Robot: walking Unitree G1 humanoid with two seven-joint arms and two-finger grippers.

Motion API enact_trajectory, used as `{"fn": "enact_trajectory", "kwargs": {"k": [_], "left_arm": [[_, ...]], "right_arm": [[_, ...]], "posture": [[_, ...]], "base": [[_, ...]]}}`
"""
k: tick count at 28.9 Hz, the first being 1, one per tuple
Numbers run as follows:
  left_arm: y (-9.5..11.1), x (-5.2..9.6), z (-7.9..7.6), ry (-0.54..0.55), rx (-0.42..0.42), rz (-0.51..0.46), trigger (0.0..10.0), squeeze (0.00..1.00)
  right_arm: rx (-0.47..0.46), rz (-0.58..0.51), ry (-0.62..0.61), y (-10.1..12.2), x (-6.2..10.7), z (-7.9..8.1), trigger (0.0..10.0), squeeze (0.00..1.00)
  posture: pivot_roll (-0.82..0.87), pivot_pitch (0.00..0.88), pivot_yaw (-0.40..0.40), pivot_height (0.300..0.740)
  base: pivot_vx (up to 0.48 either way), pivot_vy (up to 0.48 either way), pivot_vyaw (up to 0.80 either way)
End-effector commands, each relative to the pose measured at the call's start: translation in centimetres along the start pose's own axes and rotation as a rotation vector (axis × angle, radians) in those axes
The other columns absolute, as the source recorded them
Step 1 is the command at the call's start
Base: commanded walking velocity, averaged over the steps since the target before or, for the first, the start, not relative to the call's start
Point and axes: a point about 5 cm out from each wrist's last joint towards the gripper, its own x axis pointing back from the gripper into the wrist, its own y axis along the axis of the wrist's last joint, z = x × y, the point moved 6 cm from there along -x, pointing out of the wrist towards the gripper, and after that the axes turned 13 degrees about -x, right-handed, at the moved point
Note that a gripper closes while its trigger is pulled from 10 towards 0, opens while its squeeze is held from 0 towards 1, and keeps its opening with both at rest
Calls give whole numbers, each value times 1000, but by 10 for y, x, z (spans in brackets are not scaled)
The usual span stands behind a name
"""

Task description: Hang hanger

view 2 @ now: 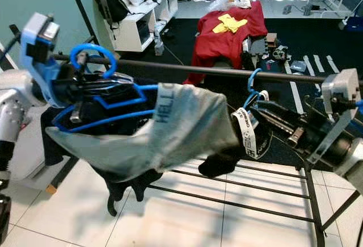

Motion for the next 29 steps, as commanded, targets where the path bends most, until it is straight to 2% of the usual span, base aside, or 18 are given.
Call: {"fn": "enact_trajectory", "kwargs": {"k": [1,2,8,17,21,29], "left_arm": [[4,2,3,6,-12,-1,0,0],[7,1,2,-1,-14,-14,0,0],[15,-7,-3,-44,-18,-50,0,0],[20,-15,-11,-96,-14,-79,0,0],[26,-21,-15,-120,-8,-113,0,0],[30,-24,-17,-132,-8,-128,0,0]], "right_arm": [[19,23,16,-3,-3,4,10000,949],[16,43,29,-8,-3,6,10000,0],[-12,52,116,-12,-5,22,10000,0],[-19,6,194,-5,-11,32,10000,0],[-22,22,244,-9,-18,39,10000,0],[-29,25,275,-11,-25,44,10000,0]], "posture": [[-134,0,55,740],[-134,0,55,740],[-132,3,57,740],[-129,5,61,740],[-124,6,62,740],[-121,6,61,740]], "base": [[0,0,0],[0,0,0],[0,0,0],[0,0,0],[0,0,0],[0,0,0]]}}
